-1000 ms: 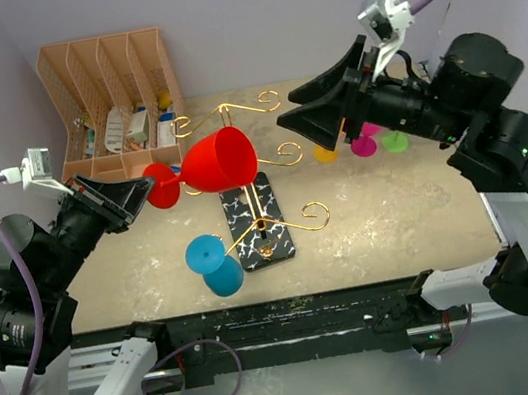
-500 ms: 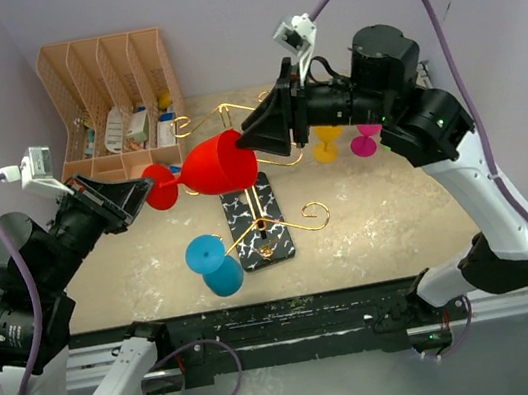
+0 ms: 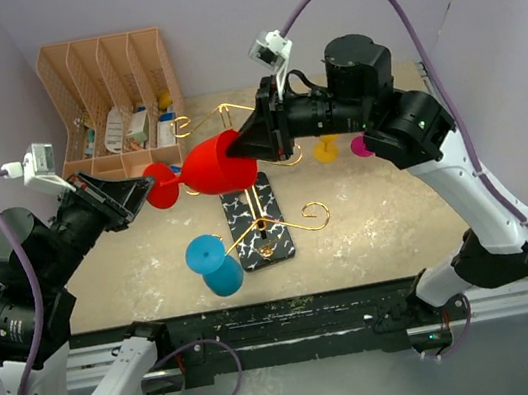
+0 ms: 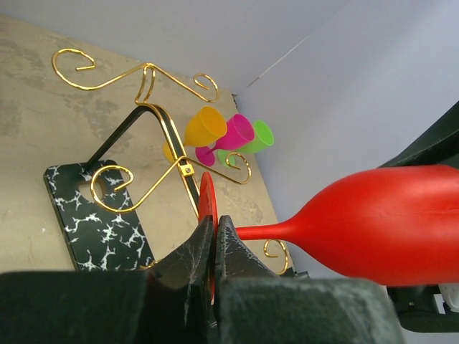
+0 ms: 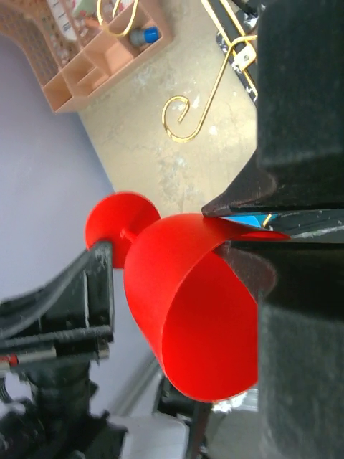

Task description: Take the wine glass off the wine glass rack

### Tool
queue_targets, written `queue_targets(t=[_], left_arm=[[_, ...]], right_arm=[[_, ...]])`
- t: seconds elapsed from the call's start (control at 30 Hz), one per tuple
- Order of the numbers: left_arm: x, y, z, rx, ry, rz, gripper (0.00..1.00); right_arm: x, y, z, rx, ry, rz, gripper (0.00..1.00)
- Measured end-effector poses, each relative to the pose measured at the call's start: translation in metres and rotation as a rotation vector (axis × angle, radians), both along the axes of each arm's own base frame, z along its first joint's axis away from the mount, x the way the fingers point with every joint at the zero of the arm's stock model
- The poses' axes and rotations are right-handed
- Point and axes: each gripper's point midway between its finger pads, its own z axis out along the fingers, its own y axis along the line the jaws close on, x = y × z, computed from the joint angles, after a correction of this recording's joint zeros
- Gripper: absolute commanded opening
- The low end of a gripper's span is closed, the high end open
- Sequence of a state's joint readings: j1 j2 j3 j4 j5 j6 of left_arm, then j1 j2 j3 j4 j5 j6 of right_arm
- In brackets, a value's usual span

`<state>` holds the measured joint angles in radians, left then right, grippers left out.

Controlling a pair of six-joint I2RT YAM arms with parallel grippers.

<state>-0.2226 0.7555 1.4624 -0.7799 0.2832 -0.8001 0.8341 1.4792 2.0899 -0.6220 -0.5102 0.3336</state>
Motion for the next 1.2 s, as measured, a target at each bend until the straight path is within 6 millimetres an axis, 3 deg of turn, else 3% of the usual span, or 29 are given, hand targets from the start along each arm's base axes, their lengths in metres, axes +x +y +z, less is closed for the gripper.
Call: queue_targets(t=[0.07, 0.1, 0.2, 0.27, 0.4, 0.5, 0.6, 0.67, 0.7, 0.8, 0.93, 1.03, 1.2], left_arm=[[0.0, 0.0, -0.001, 0.001, 0.005, 0.0, 0.0], [0.0, 0.0, -0.001, 0.001, 0.005, 0.0, 0.05], [0.002, 0.001, -0.003, 0.009, 0.011, 0.009, 0.35], [0.003, 0.001, -0.004, 0.012, 0.013, 0.008, 0.48], [0.004, 0.002, -0.005, 0.013, 0.019, 0.014, 0.55], [0.005, 0.003, -0.005, 0.014, 0.019, 0.025, 0.56], [0.005, 0.005, -0.005, 0.016, 0.016, 0.034, 0.56], [0.005, 0.006, -0.005, 0.019, 0.014, 0.038, 0.56], [0.004, 0.007, -0.005, 0.022, 0.013, 0.04, 0.56], [0.003, 0.009, -0.007, 0.036, 0.01, 0.052, 0.56], [0.002, 0.013, -0.009, 0.067, 0.01, 0.062, 0.56], [0.002, 0.015, -0.011, 0.092, 0.01, 0.069, 0.55], [0.007, 0.019, -0.015, 0.144, 0.013, 0.084, 0.55]], right_arm=[[0.007, 0.003, -0.005, -0.024, -0.005, -0.03, 0.0], [0.014, 0.002, -0.01, -0.041, 0.001, -0.067, 0.0], [0.026, 0.001, -0.016, -0.061, 0.011, -0.124, 0.0], [0.033, -0.004, -0.019, -0.077, 0.012, -0.179, 0.0], [0.061, -0.031, -0.007, -0.087, -0.022, -0.359, 0.0], [0.101, -0.081, 0.017, -0.061, -0.072, -0.581, 0.0], [0.142, -0.161, 0.038, -0.045, -0.125, -0.874, 0.0], [0.159, -0.222, 0.04, -0.075, -0.141, -1.099, 0.0], [0.161, -0.239, 0.037, -0.093, -0.14, -1.164, 0.0], [0.159, -0.286, 0.014, -0.167, -0.107, -1.315, 0.0], [0.151, -0.327, -0.047, -0.327, 0.012, -1.421, 0.0], [0.145, -0.34, -0.092, -0.445, 0.113, -1.435, 0.0], [0.136, -0.336, -0.14, -0.561, 0.233, -1.368, 0.0]])
